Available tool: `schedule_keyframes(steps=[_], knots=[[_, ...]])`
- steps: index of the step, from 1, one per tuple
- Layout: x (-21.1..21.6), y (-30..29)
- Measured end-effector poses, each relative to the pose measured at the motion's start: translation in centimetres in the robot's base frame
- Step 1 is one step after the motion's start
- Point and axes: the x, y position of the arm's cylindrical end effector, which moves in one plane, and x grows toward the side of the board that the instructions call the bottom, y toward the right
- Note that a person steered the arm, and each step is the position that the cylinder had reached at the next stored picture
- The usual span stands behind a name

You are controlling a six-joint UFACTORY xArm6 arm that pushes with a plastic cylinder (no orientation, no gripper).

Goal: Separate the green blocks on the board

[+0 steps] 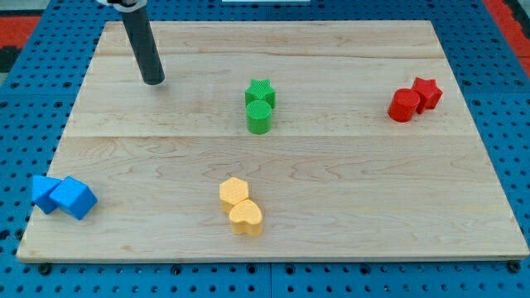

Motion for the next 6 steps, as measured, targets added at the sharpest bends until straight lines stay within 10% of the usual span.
schedule_keyframes(steps=[6], knots=[[3.0, 7.0]])
